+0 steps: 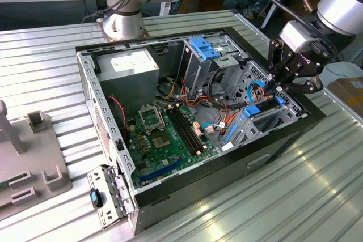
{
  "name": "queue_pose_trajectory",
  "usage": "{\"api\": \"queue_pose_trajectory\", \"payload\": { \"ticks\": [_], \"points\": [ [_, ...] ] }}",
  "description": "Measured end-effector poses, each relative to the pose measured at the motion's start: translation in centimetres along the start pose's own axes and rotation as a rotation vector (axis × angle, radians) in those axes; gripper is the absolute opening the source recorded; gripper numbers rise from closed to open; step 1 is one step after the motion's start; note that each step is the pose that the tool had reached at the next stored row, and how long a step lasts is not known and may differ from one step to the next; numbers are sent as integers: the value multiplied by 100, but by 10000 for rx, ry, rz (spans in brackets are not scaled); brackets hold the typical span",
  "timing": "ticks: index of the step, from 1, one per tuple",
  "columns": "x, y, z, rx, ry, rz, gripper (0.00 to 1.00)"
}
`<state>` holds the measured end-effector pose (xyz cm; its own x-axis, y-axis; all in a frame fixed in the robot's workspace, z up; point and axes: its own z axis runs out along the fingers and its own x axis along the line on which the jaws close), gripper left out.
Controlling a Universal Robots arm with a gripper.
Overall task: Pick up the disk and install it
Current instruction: 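Insert the second disk wire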
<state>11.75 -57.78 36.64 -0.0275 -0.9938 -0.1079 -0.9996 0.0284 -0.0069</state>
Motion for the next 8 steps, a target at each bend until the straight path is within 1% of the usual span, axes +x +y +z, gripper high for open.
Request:
{"api": "queue_pose_trajectory", "payload": {
  "ticks": [2, 4, 8],
  "points": [
    [15, 4, 9, 69, -5, -45, 16],
    [34, 4, 17, 103, -6, -68, 16],
    [52, 37, 23, 127, -10, -99, 16]
  ]
}}
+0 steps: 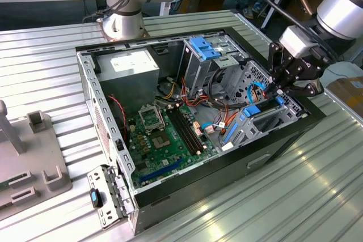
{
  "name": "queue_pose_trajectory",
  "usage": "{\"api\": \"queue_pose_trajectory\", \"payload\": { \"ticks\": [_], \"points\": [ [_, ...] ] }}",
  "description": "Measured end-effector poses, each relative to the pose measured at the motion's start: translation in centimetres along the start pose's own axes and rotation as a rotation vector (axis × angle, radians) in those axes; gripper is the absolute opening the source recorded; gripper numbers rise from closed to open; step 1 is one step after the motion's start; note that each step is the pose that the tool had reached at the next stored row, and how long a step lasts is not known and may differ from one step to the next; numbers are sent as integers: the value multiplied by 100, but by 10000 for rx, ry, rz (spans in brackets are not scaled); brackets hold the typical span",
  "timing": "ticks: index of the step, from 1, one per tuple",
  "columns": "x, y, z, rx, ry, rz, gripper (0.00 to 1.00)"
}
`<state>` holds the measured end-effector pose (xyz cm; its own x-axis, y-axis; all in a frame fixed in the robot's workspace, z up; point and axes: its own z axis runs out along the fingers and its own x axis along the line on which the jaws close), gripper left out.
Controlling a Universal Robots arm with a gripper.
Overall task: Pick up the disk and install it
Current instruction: 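Insert the second disk wire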
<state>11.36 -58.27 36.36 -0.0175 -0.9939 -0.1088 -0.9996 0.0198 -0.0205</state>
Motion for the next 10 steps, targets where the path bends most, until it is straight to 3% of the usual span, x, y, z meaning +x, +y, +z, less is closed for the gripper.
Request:
{"api": "queue_pose_trajectory", "payload": {
  "ticks": [5, 8, 10],
  "points": [
    [24, 30, 27, 58, -38, -139, 16],
    [40, 53, 60, 145, -42, -246, 16],
    [40, 56, 61, 145, -42, -252, 16]
  ]
}}
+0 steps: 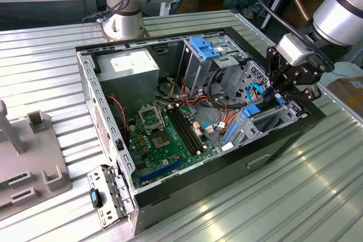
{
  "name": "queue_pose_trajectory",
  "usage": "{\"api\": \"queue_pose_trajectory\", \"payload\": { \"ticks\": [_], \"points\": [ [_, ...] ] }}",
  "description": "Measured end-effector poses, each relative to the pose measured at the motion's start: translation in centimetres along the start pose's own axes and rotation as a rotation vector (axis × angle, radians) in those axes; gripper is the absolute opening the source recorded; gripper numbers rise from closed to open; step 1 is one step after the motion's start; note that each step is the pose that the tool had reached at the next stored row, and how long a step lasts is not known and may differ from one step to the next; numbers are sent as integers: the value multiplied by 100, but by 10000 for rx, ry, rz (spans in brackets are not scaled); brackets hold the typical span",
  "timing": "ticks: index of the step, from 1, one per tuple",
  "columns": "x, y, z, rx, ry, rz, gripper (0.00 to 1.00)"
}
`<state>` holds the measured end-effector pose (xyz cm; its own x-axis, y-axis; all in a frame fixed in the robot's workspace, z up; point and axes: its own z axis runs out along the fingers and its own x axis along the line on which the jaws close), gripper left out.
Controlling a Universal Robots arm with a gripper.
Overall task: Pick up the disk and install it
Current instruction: 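Insert the second disk wire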
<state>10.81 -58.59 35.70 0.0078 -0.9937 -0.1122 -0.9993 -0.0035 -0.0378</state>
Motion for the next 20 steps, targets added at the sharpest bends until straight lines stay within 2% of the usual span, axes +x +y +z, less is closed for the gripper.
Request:
{"api": "queue_pose_trajectory", "payload": {
  "ticks": [9, 20],
  "points": [
    [2, 2, 21, 69, -3, -56, 16],
    [2, -5, 21, 71, -3, -68, 16]
  ]
}}
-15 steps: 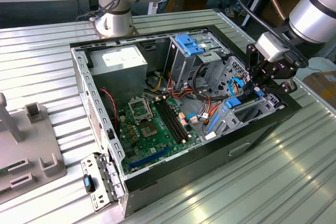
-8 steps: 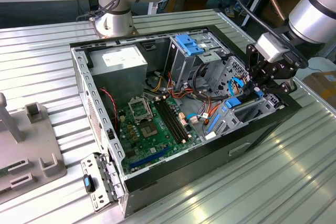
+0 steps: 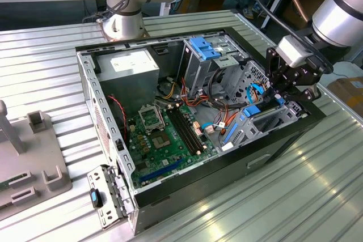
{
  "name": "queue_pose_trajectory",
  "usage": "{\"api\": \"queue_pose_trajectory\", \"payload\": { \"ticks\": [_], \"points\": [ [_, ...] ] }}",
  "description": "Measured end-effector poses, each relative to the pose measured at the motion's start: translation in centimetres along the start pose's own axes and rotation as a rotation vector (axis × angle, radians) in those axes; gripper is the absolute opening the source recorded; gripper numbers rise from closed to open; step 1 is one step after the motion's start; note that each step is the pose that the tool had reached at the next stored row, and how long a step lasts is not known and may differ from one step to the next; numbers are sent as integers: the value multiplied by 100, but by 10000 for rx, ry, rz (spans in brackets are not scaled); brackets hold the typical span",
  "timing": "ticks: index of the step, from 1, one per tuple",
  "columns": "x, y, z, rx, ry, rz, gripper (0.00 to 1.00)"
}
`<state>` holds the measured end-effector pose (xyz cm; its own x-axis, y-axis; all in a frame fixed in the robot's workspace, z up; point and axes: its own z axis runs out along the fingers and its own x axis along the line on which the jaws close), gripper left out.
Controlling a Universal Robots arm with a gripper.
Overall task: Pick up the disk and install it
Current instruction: 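Insert the second disk wire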
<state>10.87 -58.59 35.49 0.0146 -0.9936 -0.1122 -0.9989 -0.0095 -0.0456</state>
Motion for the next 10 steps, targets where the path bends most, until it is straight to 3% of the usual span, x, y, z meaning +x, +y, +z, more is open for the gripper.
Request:
{"api": "queue_pose_trajectory", "payload": {
  "ticks": [10],
  "points": [
    [3, -10, 23, 0, 1, -1, 16]
  ]
}}
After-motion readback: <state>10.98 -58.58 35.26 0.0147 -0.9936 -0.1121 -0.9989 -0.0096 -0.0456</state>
